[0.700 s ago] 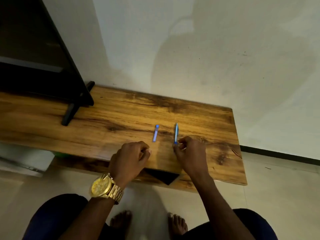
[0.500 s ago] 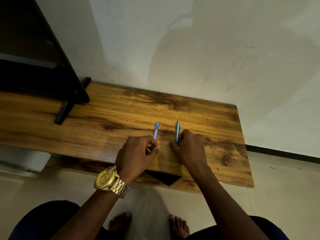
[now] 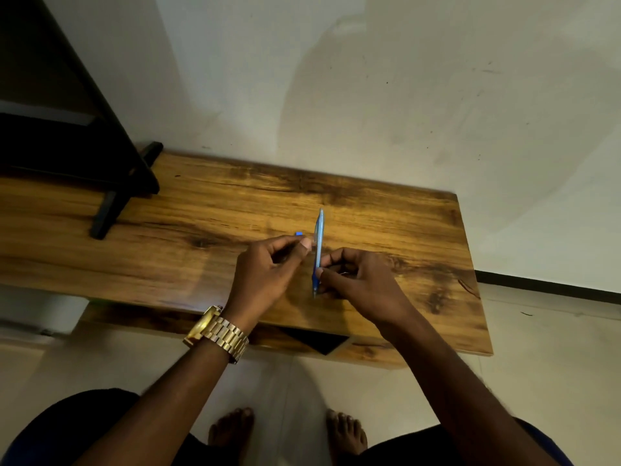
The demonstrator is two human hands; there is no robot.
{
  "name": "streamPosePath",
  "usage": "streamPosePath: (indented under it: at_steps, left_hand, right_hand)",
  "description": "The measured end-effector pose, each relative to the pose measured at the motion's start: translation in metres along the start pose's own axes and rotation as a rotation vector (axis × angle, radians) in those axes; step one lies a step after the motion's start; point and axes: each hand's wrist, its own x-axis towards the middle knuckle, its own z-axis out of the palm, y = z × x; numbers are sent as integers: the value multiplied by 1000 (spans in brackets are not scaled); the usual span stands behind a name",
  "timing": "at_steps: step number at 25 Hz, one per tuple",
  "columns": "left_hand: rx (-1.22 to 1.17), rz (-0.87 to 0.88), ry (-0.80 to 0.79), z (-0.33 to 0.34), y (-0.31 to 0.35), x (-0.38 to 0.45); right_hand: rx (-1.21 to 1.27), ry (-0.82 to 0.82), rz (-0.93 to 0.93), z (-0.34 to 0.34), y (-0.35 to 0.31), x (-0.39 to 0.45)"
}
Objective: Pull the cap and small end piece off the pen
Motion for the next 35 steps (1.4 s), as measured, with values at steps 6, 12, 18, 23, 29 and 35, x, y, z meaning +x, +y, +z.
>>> streamPosePath:
  at_steps: [6,12,18,23,29,35]
  left_hand:
    - [-80,65,-52,1,0,-1]
    - [112,147,-82,-3,1,-4]
    - [268,179,-151,1,-1,-12]
    - [266,181,-138,-3,-2,-10]
    - [266,130,-155,-2,-4,-8]
    - [190,91,-89,-5,-5,-4]
  right_hand:
    - [-124,-45,-58,6,1,-3]
    - [-60,139,-105,-21,8,9]
    - [171,169,-42,-27,15,23]
    - [124,66,-26,-29,18,23]
    - [118,380,-105,-52,12,30]
    - [-618,406,-72,-66,34,52]
